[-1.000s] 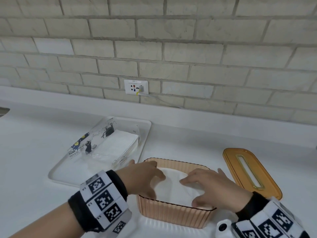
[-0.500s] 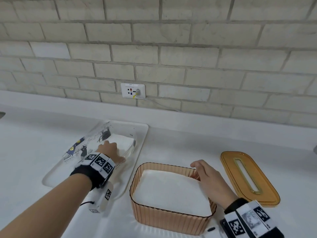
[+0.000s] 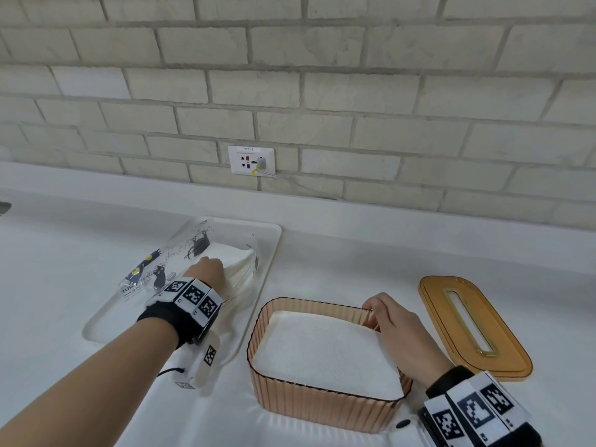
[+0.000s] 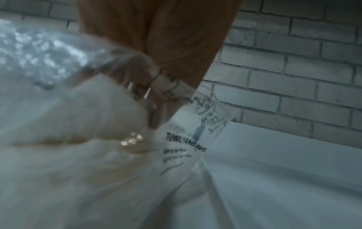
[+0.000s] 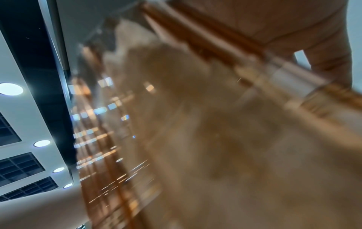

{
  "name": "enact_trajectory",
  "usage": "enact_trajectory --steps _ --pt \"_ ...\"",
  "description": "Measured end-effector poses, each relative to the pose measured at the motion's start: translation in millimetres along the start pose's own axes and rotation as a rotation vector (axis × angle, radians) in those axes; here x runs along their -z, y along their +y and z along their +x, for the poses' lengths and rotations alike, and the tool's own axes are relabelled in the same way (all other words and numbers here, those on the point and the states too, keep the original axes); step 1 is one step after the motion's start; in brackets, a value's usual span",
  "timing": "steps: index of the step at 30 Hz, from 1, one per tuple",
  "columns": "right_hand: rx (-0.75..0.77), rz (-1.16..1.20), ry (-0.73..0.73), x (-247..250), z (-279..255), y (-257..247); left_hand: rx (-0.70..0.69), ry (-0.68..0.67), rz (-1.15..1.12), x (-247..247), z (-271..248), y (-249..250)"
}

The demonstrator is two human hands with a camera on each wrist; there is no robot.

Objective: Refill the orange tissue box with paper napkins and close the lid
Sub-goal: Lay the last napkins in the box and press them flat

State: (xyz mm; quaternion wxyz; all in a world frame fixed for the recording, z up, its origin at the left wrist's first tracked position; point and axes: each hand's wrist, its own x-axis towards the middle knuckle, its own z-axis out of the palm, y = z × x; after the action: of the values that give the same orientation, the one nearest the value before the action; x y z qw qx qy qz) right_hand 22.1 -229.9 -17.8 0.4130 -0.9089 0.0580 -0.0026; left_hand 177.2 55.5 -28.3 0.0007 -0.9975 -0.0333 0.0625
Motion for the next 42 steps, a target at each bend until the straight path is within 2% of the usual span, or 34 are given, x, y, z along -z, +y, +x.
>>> enact_trajectory --steps 10,12,15,17,19,21,24,26,29,31,32,35,39,40,42 --pt "0.026 -0.041 -0.029 2 -1 -2 -0.024 0.05 0.033 6 -12 -2" --pt "0.051 -0.06 -0.059 5 -1 -4 -0.013 0.113 -0.028 20 -22 -3" --pt "0.067 0.007 -0.063 17 -5 -14 -0.051 0.335 -0.145 56 -47 -8" --pt "0.099 0.081 -0.012 27 -6 -27 -0.158 0.515 -0.22 78 -71 -8" --pt "0.113 0.297 0.02 33 -5 -44 -0.349 0.615 -0.304 90 -95 -1" --pt "0.055 0.628 -0.089 37 -2 -57 -0.557 0.627 -0.376 89 -114 12" --pt "-0.084 1.012 -0.334 43 -2 -70 -0.819 0.605 -0.322 78 -134 31" --pt "-0.128 1.082 -0.358 44 -1 -69 -0.965 0.605 -0.254 63 -139 41" --pt "-0.173 0.959 -0.206 46 -1 -59 -1.074 0.603 -0.295 39 -137 48" --pt "-0.135 0.863 -0.172 51 -3 -55 -1.066 0.543 -0.423 31 -134 46" --pt "-0.11 0.847 -0.162 53 -3 -53 -1.024 0.461 -0.534 30 -133 43" --pt "-0.014 0.818 -0.125 61 -6 -57 -0.778 0.164 -1.003 35 -135 39" --pt "0.166 0.704 -0.158 66 -8 -70 -0.473 -0.126 -1.593 33 -123 45" --pt "0.204 0.674 -0.168 67 -8 -73 -0.437 -0.192 -1.706 33 -120 47" --pt "0.261 0.615 -0.177 68 -10 -78 -0.464 -0.298 -1.815 34 -118 47"
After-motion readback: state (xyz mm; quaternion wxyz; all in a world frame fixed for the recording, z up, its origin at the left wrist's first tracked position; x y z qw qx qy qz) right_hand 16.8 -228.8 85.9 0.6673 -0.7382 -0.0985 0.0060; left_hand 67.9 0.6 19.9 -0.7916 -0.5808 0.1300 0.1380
